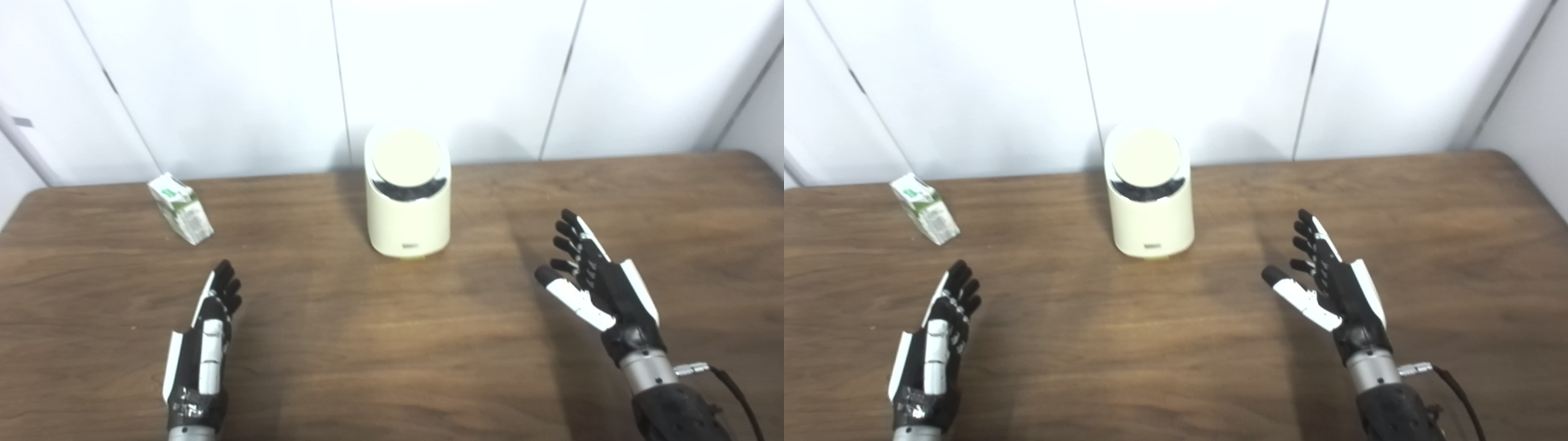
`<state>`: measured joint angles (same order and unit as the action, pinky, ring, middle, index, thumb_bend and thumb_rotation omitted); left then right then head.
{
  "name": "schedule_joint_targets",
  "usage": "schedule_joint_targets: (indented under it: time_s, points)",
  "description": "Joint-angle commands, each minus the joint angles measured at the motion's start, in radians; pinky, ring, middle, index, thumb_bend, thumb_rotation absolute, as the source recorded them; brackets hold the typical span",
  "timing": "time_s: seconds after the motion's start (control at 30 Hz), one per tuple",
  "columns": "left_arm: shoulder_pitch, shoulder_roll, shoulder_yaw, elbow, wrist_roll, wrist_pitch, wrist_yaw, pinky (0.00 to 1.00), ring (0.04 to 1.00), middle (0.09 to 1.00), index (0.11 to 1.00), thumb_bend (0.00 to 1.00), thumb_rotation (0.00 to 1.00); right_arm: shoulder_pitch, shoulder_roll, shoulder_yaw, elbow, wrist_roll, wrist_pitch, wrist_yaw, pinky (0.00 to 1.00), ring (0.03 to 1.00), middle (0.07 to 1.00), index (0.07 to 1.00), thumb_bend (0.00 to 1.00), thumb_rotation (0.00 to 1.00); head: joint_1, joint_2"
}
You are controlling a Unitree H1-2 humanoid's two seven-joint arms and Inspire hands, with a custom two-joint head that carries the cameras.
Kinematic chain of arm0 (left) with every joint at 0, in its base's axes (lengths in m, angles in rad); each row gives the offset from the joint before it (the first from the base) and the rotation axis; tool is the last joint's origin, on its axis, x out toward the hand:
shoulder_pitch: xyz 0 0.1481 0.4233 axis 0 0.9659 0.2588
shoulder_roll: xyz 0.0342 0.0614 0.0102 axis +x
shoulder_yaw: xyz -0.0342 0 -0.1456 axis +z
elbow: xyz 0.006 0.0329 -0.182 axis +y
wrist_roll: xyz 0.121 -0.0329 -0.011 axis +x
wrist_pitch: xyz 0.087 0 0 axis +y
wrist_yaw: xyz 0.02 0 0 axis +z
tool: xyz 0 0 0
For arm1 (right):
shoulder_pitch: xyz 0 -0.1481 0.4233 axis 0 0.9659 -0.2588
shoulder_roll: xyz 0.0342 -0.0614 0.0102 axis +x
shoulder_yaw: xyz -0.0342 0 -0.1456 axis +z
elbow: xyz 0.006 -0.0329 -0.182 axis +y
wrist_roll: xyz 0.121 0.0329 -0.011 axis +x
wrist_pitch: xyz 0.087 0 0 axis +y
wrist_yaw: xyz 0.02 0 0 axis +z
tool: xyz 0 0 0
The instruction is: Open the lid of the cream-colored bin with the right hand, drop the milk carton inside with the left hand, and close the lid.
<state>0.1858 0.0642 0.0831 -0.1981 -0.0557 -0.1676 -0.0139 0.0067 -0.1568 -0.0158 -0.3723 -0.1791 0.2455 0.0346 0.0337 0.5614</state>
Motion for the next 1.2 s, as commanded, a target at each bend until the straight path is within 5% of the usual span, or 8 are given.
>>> schedule_joint_targets:
  time_s: [0.0,0.67,1.17]
  points:
    - [0.011,-0.003,-0.004,-0.009,0.009,-0.036,0.001,0.96,0.959,0.967,0.985,0.54,0.96,-0.043,0.006,0.005,-0.009,-0.016,-0.045,-0.015,0.88,0.919,0.935,0.94,0.75,0.6,-0.001,0.001]
    - [0.028,-0.018,-0.015,-0.021,0.03,-0.021,0.011,0.97,0.954,0.96,0.972,0.47,0.95,-0.352,0.042,0.101,0.162,-0.154,0.013,-0.024,0.79,0.892,0.913,0.919,0.75,0.5,-0.009,-0.06]
    - [0.044,-0.026,-0.029,-0.055,0.039,0.016,0.014,0.97,0.957,0.971,0.979,0.4,0.92,-0.553,0.061,0.13,0.331,-0.22,0.042,-0.036,0.82,0.92,0.933,0.926,0.8,0.44,-0.01,-0.077]
